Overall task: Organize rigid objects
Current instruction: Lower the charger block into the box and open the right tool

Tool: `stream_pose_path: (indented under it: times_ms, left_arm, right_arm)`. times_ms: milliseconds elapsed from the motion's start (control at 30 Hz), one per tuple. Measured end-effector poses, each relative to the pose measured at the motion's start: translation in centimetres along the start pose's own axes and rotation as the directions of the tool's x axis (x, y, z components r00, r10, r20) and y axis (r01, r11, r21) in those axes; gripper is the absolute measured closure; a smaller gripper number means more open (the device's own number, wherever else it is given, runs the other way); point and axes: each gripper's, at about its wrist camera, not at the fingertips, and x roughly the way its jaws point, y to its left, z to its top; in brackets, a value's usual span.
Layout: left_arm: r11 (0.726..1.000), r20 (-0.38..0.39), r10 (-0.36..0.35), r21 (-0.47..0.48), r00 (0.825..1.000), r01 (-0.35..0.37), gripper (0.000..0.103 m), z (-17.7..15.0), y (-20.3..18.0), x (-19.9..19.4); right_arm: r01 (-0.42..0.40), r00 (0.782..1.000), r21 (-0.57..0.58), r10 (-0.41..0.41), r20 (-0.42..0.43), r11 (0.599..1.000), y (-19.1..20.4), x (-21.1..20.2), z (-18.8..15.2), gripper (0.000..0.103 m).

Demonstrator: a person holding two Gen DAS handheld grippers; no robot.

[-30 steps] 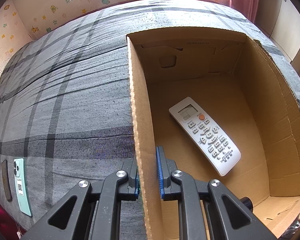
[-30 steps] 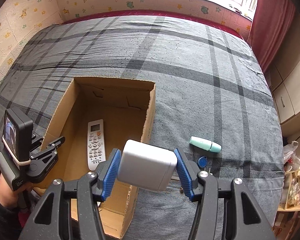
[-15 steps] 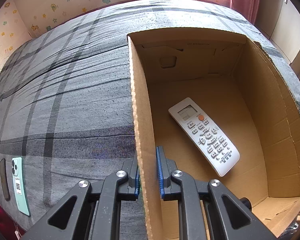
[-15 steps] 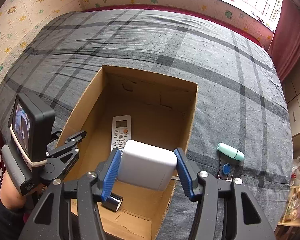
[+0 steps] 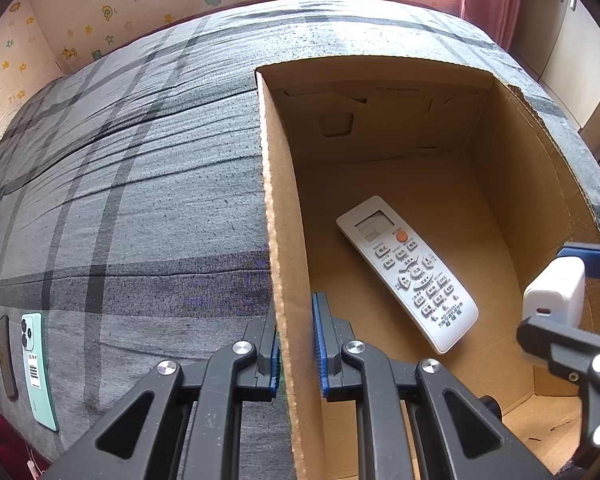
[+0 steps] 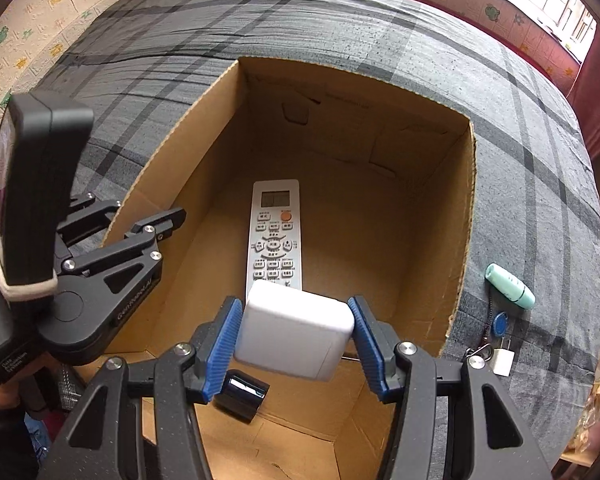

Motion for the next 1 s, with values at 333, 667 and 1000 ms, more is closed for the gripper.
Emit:
stream_pose_path:
  times_ms: [333,667,1000]
  left_arm:
    - [1.000,0.001,0.002,0.001,1.000,-0.002,0.088,0.0,0.0,0.0]
    - [1.000,0.002,0.000,-0.001,1.000,0.000,0.088,0.0,0.0,0.0]
    - [1.000,0.001,0.003,0.001,1.000,-0.003,0.088,-0.1,-0.1,-0.1]
  right_arm:
    - [-0.026,0.993,-0.013,0.024,-0.116,1.000,0.8,4.2,-0.8,0.044]
    - [-0.059,0.977,-0.011,0.056,-0.207,0.998,1.5,7.0,-1.3,0.044]
    - [-0.085,0.973,-0.012,0.080,-0.216,0.996,1.5,7.4,-1.1,0.044]
